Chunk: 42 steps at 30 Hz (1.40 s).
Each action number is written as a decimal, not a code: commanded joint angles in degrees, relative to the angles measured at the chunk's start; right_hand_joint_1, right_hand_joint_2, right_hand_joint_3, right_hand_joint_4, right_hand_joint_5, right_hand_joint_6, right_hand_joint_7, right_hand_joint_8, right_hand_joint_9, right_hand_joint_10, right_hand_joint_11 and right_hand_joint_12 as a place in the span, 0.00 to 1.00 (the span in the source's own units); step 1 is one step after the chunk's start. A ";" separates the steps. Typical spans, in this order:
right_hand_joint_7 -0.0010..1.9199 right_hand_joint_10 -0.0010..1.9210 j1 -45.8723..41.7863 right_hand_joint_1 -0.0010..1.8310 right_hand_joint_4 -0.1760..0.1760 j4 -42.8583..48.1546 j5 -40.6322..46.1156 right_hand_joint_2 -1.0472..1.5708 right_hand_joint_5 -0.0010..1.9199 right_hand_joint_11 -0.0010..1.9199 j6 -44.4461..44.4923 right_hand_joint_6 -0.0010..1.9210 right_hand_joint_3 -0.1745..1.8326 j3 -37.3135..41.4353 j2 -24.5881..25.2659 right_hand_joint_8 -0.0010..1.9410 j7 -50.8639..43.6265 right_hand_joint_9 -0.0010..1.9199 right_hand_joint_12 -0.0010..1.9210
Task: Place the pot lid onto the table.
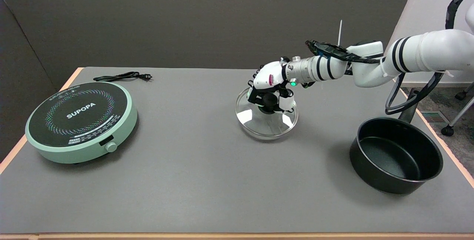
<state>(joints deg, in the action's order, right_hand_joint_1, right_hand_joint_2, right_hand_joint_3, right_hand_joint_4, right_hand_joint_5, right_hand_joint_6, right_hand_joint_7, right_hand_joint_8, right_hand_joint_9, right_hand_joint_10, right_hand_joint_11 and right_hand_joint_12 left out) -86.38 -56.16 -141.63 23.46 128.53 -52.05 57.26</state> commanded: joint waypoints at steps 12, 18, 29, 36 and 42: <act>0.49 0.72 -0.53 0.75 1.00 0.55 0.00 0.73 0.35 0.39 1.44 0.63 0.35 1.08 0.46 0.62 0.00 0.45 0.62; 0.43 0.48 -0.53 0.57 1.00 1.24 0.00 0.63 0.35 0.28 2.69 0.37 0.57 1.21 0.59 0.32 0.00 0.46 0.69; 0.25 0.17 -0.13 0.41 1.00 1.98 0.00 0.58 0.20 0.23 3.55 0.09 0.60 1.53 1.02 0.10 0.00 0.31 0.37; 0.04 0.10 -0.69 0.30 0.82 1.98 0.00 0.52 0.04 0.13 3.62 0.06 0.53 4.95 3.04 0.06 0.08 0.07 0.26; 0.00 0.08 -2.92 0.20 0.75 1.58 5.21 0.51 0.00 0.11 3.61 0.01 0.46 14.18 8.93 0.05 0.75 0.03 0.21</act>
<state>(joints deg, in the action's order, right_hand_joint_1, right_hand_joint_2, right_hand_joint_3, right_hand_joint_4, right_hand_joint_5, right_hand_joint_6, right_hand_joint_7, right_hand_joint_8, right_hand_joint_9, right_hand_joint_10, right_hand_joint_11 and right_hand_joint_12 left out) -86.74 -54.49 -141.63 26.52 131.24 -50.47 57.28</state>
